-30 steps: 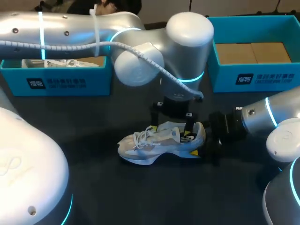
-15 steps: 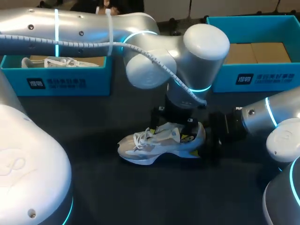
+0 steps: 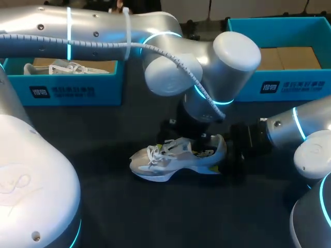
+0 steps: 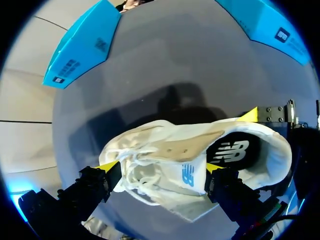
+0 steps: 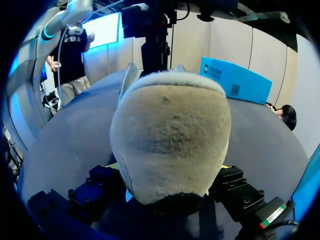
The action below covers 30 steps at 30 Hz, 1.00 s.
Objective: Take the shoe out of the shoebox, open the shoe tongue, remove and reinsert the insole, then place the shoe into the shoebox
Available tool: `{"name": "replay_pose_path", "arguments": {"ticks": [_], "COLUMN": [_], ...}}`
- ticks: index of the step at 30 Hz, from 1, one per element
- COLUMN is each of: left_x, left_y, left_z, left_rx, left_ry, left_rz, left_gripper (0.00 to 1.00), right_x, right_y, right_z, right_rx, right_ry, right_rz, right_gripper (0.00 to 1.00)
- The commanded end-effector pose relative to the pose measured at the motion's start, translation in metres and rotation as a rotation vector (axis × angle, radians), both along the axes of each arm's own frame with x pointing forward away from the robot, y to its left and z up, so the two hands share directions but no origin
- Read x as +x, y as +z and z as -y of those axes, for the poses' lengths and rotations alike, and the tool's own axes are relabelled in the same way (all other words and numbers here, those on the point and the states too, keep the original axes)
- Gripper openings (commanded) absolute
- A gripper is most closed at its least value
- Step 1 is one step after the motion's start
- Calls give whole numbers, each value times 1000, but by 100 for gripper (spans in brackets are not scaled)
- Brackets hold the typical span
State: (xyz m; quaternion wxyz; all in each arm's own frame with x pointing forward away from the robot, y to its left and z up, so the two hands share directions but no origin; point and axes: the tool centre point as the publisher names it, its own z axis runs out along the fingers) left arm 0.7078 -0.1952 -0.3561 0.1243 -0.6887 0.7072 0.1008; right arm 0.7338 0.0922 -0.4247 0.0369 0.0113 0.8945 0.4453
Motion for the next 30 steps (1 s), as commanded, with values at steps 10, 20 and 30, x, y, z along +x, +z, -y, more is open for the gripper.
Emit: {"name": "replay_pose_path", "arguments": {"ticks": [10,20,30], "left_x": [1,-4,-7], "left_y": [22,34,41], "left_z": [-15,-18,-17], "left_rx": [-78,-110,-234], "left_ry": [46,46,-12], "left_rz": [-10,-27,-114], "left_gripper": [100,69,0], "right_x": [-2,-2,-2], "right_y": [-1,-1,-1], "right_z": [-1,-1,-1], "right_rx": [-3,-3,-3], "right_ry": [-2,-2,-2], "right_rz": [1,1,1], "right_gripper": [0,0,0]}}
